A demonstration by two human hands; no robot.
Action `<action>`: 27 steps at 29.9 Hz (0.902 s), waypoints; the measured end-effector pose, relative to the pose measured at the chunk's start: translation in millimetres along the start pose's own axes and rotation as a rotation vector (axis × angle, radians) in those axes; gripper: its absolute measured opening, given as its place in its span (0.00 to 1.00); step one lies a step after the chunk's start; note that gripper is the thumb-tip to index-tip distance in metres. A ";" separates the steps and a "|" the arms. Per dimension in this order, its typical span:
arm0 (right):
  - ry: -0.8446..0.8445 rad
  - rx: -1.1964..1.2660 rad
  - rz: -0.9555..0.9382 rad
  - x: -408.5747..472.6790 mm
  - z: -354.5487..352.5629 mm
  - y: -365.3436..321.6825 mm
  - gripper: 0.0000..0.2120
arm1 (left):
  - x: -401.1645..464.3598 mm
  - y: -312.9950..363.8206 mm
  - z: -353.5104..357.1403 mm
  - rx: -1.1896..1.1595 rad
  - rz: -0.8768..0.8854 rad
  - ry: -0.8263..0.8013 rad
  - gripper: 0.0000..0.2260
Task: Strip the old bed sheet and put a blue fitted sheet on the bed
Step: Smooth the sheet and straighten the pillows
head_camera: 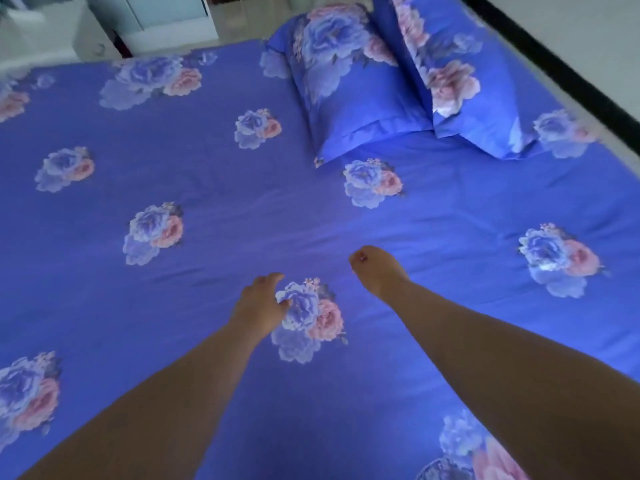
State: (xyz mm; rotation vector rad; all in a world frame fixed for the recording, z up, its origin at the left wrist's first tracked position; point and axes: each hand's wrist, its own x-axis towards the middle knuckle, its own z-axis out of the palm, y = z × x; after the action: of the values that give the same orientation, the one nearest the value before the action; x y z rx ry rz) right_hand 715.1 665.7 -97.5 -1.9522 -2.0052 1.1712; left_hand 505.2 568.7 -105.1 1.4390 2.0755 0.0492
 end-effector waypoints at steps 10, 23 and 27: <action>0.205 0.221 -0.091 128.8 -121.7 85.3 0.16 | 138.2 139.4 95.6 0.123 -0.035 -0.370 0.49; 0.298 -0.163 -0.263 226.7 -196.2 74.2 0.24 | 170.4 132.5 128.4 0.261 -0.085 -0.522 0.53; 0.424 -0.237 -0.151 232.8 -196.0 61.8 0.15 | 170.1 135.2 128.8 0.293 -0.077 -0.530 0.53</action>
State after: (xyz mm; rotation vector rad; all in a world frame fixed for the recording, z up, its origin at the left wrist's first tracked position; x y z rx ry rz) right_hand 836.9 951.4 -95.4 -1.9024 -2.0774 0.4521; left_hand 643.7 732.0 -239.1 1.3480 1.7355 -0.6233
